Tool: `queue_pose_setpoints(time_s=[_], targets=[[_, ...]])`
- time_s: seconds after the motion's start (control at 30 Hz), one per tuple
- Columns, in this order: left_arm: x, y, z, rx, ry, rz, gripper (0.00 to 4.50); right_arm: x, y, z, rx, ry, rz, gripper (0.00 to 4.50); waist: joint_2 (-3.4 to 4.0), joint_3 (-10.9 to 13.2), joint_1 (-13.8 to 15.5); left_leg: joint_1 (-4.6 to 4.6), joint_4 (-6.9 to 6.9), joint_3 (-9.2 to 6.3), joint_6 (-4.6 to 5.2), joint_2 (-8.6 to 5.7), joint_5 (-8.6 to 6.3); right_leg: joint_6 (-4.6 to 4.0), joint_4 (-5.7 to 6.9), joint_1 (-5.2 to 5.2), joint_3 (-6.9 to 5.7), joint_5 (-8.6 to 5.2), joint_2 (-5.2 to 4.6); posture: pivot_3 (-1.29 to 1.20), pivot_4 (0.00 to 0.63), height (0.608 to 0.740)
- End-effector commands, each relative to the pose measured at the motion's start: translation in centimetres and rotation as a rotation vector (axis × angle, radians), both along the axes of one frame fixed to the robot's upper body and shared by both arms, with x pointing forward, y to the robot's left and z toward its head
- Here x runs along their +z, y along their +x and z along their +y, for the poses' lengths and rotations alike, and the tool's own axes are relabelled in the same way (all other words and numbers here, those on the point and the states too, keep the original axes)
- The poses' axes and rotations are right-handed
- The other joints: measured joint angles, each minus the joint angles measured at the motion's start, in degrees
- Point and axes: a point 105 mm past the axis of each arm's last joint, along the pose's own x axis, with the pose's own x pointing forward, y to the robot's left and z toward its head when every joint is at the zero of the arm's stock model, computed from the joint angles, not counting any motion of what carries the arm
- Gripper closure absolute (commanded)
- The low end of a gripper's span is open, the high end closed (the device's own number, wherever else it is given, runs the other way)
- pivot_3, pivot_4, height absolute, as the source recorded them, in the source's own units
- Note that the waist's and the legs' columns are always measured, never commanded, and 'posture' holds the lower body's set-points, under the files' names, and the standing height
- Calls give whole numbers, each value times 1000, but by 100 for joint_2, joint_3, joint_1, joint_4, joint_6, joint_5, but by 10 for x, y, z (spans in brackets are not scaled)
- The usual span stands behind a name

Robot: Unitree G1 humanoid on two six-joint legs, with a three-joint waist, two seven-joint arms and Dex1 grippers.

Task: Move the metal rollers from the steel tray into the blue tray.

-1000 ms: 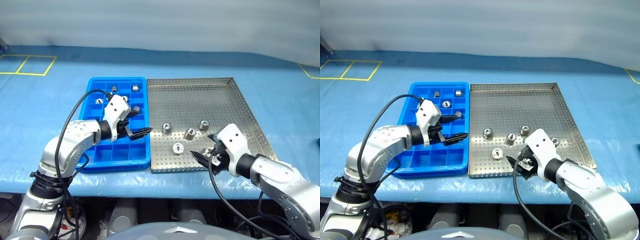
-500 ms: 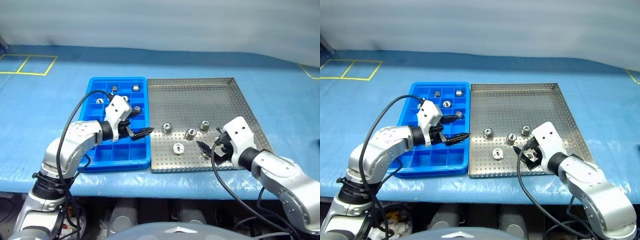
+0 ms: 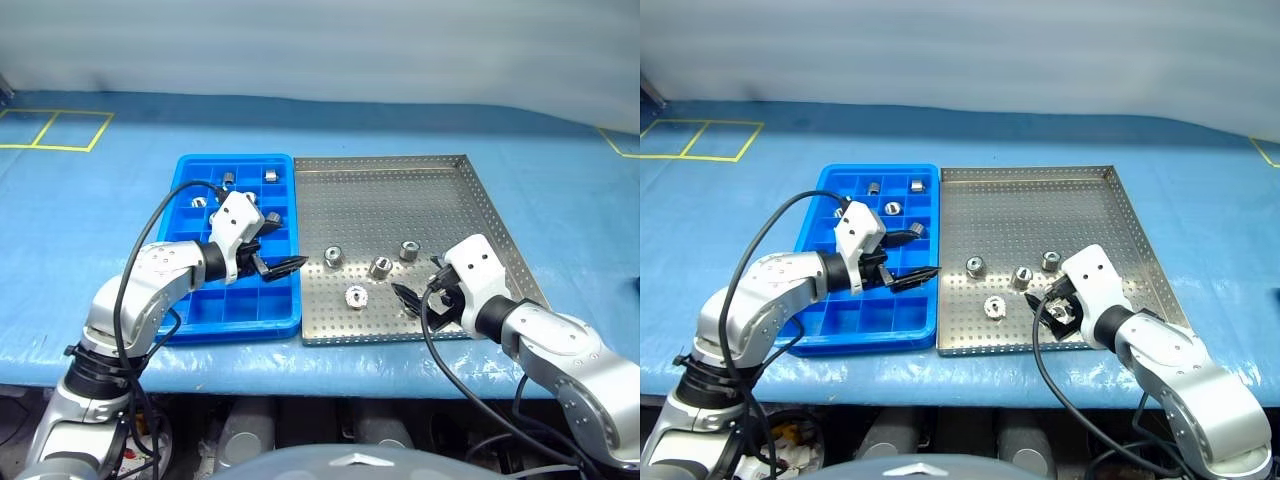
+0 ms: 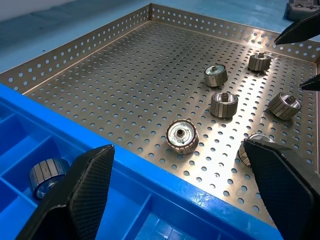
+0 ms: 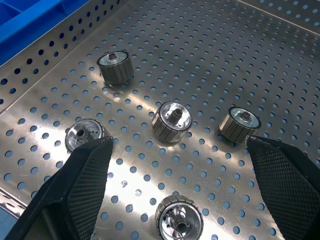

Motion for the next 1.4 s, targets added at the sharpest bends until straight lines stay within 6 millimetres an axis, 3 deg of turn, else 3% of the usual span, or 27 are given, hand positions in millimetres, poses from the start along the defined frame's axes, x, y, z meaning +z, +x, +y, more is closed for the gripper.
queue_pose_setpoints(time_s=[0.03, 0.3, 0.6, 0.73, 0.87, 1.1, 1.23, 1.33, 1.4], targets=[[7, 0, -2, -16, 4, -32, 0, 10, 0, 3, 14, -5, -49, 16, 0, 0, 0, 0, 0, 0, 0, 0, 0, 0, 0, 0, 0, 0, 0, 94, 150, 740], [10, 14, -10, -73, 82, -55, 0, 10, -1, 6, 5, 2, -57, 16, -1, 0, 19, 0, 3, -1, 0, -5, 0, 0, 1, 1, -3, 0, 1, 87, 150, 740], [11, 44, -59, -241, 155, -74, 0, 7, -5, 10, -46, 37, -72, 16, -1, 0, -3, -8, 2, 7, 2, -13, -1, 1, -4, -1, -1, 0, 2, 31, 150, 740], [-2, 51, -82, -326, 197, -29, 0, 3, -10, 13, -77, 61, -70, 16, -1, 0, -46, -11, 4, 11, 2, -14, 0, 1, -2, -2, -2, 0, 4, 2, 150, 740], [-16, 58, -93, -374, 258, -2, 0, 1, -14, 12, -111, 80, -72, 16, -1, 0, -112, -10, 5, 11, 3, -13, -1, 1, 0, -2, 1, 0, 5, -21, 150, 740], [-32, 68, -95, -388, 365, 7, 0, -1, -19, 11, -149, 95, -72, 16, -1, 0, -223, -10, 7, 8, 3, -11, -1, 2, 2, -4, 3, 0, 7, -61, 150, 740], [-43, 69, -86, -400, 444, 22, 0, -1, -21, 10, -170, 103, -73, 16, -1, 0, -266, -10, 7, 6, 5, -10, -2, 3, 2, -5, 8, 1, 6, -68, 150, 740], [-46, 70, -81, -401, 477, 25, 468, -2, -21, 11, -172, 106, -72, 0, -1, 0, -287, -9, 8, 6, 5, -9, -2, 3, 3, -6, 9, 1, 7, -68, 150, 740], [-49, 72, -78, -399, 511, 17, 1078, -2, -21, 11, -172, 108, -73, 0, -1, 0, -301, -8, 9, 5, 5, -8, -2, 4, 5, -6, 10, 2, 7, -68, 150, 740]])
